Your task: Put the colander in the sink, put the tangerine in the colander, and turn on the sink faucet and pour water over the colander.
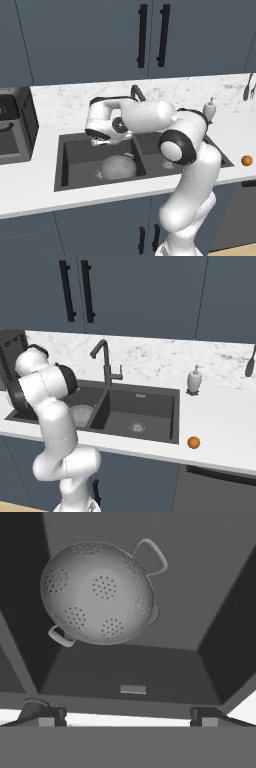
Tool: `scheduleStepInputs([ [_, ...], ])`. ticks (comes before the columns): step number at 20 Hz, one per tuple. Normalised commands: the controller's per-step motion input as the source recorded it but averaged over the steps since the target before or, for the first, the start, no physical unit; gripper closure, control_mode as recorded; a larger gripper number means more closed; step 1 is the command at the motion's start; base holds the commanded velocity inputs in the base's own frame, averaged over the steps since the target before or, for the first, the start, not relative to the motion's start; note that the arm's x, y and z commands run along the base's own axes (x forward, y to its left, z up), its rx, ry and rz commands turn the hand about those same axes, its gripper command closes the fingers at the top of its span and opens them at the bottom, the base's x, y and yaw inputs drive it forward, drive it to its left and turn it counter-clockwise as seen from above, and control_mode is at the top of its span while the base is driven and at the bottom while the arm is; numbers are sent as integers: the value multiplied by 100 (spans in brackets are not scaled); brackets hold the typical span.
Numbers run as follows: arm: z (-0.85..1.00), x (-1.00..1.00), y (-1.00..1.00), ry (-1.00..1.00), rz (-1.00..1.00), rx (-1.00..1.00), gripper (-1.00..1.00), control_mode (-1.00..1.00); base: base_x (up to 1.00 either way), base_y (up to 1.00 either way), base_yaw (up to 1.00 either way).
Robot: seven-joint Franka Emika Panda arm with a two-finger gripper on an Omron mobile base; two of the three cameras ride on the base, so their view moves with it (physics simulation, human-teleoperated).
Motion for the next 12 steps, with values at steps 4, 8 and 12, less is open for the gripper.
scheduleStepInputs([
  [4, 81, -100, -41, -5, -3, 1, -100, -100, 0, 0, 0],
  [8, 84, -93, -56, -13, 0, 2, -100, -100, 0, 0, 0],
  [12, 92, -61, -65, -8, 0, 0, -100, -100, 0, 0, 0],
])
